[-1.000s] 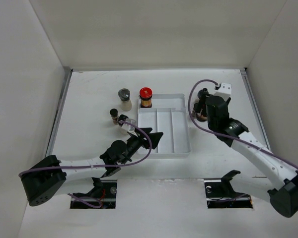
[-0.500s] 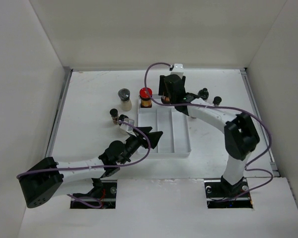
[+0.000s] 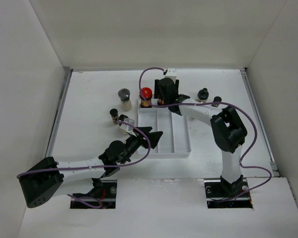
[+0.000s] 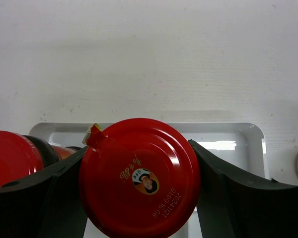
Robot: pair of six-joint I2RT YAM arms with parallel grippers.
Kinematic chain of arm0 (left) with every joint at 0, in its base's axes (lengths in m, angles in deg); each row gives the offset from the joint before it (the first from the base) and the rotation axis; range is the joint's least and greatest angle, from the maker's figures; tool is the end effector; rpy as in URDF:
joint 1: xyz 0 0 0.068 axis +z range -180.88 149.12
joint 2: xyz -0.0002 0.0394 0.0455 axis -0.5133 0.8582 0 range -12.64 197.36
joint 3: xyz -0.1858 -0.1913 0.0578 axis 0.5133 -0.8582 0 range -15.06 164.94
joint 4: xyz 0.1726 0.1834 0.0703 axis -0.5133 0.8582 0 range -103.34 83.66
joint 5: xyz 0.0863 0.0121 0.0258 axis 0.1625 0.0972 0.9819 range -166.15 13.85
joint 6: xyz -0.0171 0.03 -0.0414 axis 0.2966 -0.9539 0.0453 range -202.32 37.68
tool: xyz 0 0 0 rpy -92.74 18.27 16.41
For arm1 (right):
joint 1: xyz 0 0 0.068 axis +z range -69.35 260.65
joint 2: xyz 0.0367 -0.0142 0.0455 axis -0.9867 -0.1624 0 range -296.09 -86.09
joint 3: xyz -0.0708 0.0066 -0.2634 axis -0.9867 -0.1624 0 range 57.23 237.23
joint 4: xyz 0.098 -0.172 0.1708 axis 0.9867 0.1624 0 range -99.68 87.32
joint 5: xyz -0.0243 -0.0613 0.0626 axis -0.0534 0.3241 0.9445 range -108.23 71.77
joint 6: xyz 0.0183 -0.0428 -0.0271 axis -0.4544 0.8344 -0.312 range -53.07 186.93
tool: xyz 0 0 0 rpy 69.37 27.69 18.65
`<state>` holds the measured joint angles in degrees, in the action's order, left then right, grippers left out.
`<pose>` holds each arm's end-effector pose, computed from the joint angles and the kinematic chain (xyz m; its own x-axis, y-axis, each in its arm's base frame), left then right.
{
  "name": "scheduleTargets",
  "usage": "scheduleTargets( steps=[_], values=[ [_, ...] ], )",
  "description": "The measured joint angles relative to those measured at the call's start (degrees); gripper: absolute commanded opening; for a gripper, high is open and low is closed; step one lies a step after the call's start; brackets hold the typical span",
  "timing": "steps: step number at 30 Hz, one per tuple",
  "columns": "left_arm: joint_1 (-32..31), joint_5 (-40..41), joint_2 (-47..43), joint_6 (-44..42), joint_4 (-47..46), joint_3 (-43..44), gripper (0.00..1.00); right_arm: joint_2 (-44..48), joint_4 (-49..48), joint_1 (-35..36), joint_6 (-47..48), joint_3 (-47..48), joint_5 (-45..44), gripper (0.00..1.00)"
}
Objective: Organize the condiment bottles
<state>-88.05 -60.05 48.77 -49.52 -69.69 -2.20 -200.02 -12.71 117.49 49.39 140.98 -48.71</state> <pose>0.1210 -0.1694 0.2161 -0.2947 -0.5031 -0.8124 0.5933 0.5702 -0.5683 0.3807 0.2626 0.2359 -0.3952 0.0285 -0.9182 -0.0382 0.9981 0.0474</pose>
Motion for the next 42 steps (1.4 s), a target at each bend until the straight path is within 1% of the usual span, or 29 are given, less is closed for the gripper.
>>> scheduleTargets(
  steps=[5, 7, 11, 15, 18, 21, 23, 24, 25, 27, 28, 29, 30, 31, 33, 34, 36, 39, 42],
  values=[
    [0.0, 0.0, 0.26, 0.0, -0.02, 0.0, 0.71, -0.57, -1.99, 0.0, -0.9, -0.92, 0.0, 0.59],
    [0.0, -0.02, 0.42, 0.0, 0.0, 0.0, 0.71, -0.96, -2.16, 0.0, -1.2, -1.31, 0.02, 0.63],
    [0.0, -0.02, 0.42, 0.0, -0.02, 0.0, 0.71, -1.14, -3.17, 0.0, -1.53, -1.86, -0.17, 0.79],
    [-0.02, -0.02, 0.42, 0.0, -0.02, 0.0, 0.71, -0.92, -5.03, 0.0, -2.14, -1.9, -0.17, 0.91],
    [-0.02, -0.02, 0.42, 0.0, -0.04, 0.0, 0.71, 0.87, -5.14, 0.0, -2.23, -2.82, 0.2, 0.94],
    [-0.02, -0.02, 0.42, 0.0, -0.04, 0.02, 0.71, 4.83, -5.05, 0.0, -2.43, -4.04, 1.31, 0.95],
    [-0.11, 0.0, 0.42, 0.0, -0.04, 0.0, 0.71, 8.79, -5.18, -0.11, -2.6, -5.49, 2.12, 0.91],
    [-0.15, -0.02, 0.42, -0.02, -0.02, 0.0, 0.71, 11.13, -5.25, -0.31, -2.56, -6.58, 2.49, 0.85],
    [-0.24, -0.02, 0.42, -0.02, -0.02, 0.0, 0.71, 13.7, -5.42, -0.55, -2.43, -7.91, 2.91, 0.78],
    [-0.31, -0.02, 0.42, -0.02, -0.04, 0.0, 0.71, 18.36, -5.86, -1.73, -2.16, -10.56, 3.52, 0.54],
    [-0.31, -0.02, 0.42, -0.02, -0.02, 0.0, 0.71, 20.35, -6.25, -2.69, -2.03, -11.91, 3.65, 0.46],
    [-0.31, -0.02, 0.42, -0.02, -0.04, 0.0, 0.71, 22.43, -6.45, -4.09, -2.14, -13.57, 3.82, 0.41],
    [-0.35, -0.02, 0.44, -0.02, -0.04, 0.0, 0.71, 24.22, -6.43, -5.68, -2.01, -15.15, 3.78, 0.38],
    [-0.35, -0.02, 0.48, -0.02, -0.04, 0.0, 0.71, 25.75, -6.25, -7.45, -1.97, -16.68, 3.61, 0.38],
    [-0.35, -0.02, 0.96, 0.0, -0.28, 0.0, 0.71, 27.8, -5.38, -10.91, -1.73, -19.26, 3.08, 0.43],
    [-0.35, -0.04, 1.22, -0.02, -0.31, 0.0, 0.71, 28.33, -4.61, -12.52, -1.57, -20.22, 2.78, 0.48],
    [-0.37, -0.04, 1.6, 0.0, -0.26, 0.0, 0.71, 28.55, -2.71, -15.28, -0.74, -21.59, 2.16, 0.63],
    [-0.37, -0.04, 1.84, 0.0, -0.35, 0.0, 0.71, 28.28, 0.31, -17.27, 0.37, -22.73, 2.16, 0.78],
    [-0.39, -0.04, 2.14, -0.02, -0.35, 0.0, 0.71, 26.95, 1.77, -18.01, 1.53, -22.6, 2.36, 0.82]
  ],
)
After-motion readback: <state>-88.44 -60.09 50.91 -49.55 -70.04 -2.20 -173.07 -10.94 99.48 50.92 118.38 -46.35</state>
